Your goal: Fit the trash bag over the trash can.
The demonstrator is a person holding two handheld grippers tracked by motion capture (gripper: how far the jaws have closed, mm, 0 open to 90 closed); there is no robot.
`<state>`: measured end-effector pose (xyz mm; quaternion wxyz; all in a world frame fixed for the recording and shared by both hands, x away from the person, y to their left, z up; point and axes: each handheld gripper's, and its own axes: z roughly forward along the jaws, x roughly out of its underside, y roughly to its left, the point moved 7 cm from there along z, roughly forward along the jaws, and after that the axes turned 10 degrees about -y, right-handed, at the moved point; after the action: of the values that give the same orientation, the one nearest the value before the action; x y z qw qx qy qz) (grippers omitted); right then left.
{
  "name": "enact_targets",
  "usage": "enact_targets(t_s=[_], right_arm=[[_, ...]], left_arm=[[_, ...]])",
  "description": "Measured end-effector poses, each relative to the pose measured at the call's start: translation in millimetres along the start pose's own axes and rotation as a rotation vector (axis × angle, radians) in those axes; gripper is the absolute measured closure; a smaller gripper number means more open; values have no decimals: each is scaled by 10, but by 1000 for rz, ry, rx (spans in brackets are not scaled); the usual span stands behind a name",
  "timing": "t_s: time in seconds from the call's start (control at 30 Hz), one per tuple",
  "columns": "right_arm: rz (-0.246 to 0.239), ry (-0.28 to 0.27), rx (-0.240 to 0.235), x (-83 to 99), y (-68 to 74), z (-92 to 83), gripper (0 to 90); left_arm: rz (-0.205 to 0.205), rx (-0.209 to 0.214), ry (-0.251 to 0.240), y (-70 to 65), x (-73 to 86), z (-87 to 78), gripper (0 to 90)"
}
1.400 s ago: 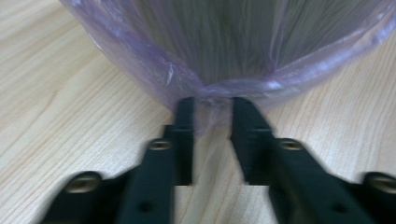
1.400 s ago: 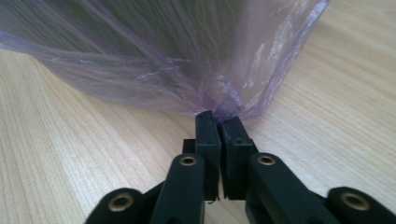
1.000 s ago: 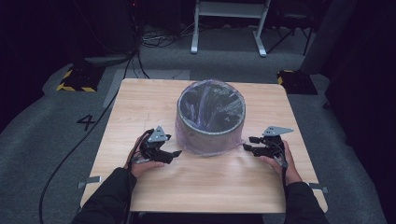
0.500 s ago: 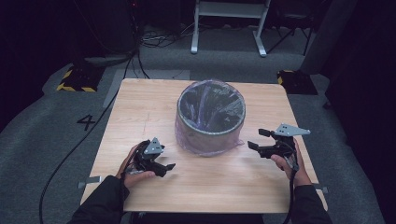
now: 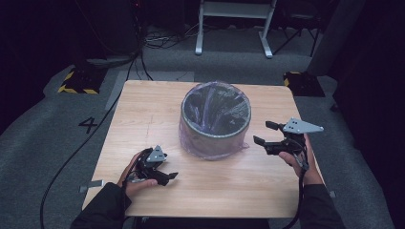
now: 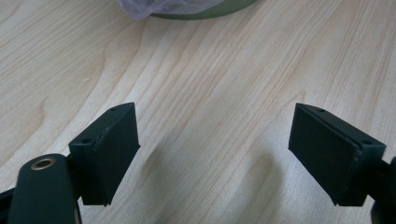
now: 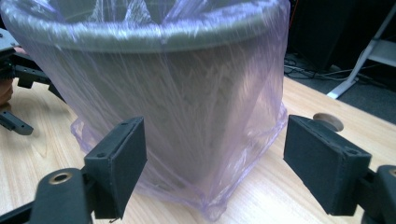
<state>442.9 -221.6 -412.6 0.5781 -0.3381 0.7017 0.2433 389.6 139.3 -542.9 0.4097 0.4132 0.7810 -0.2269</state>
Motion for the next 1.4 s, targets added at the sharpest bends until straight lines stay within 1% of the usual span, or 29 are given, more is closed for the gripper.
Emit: enact_targets(t_s=[0.1,0.17,0.23,0.27,0.4,0.53,0.7,0.83,0.9,1.1,1.17,1.3,1.37,1.4], right_arm=[[-9,-6,1,-57,9,22,214],[-19,-9,-2,-86,16,36,214],[-27,-8,-3,-120,27,51,214],[-32,-9,-2,-139,32,59,214],[-35,-13,-9,-216,46,80,188],[-43,-27,-3,-307,57,100,182],[-65,-35,9,-416,66,148,182],[-83,-32,35,-520,70,187,186],[-91,-32,34,-573,80,211,187],[-127,-4,25,-691,125,310,181],[-132,10,11,-719,141,350,171],[-135,33,0,-749,149,449,166],[-137,35,4,-769,148,494,163],[-129,32,9,-782,142,517,163]], left_arm=[[3,-5,9,-2,23,8,156],[3,-1,14,-10,38,26,157],[4,5,28,-23,64,53,157],[12,2,26,-31,71,63,152],[4,5,15,-32,74,65,151],[10,4,9,-27,81,65,145],[10,4,10,-27,81,66,143],[11,4,10,-27,81,66,143],[10,4,9,-28,80,67,143],[8,3,9,-28,78,70,143],[5,1,8,-30,76,73,143],[5,2,7,-30,75,76,143],[5,1,7,-30,74,77,143],[5,1,7,-30,74,77,143]])
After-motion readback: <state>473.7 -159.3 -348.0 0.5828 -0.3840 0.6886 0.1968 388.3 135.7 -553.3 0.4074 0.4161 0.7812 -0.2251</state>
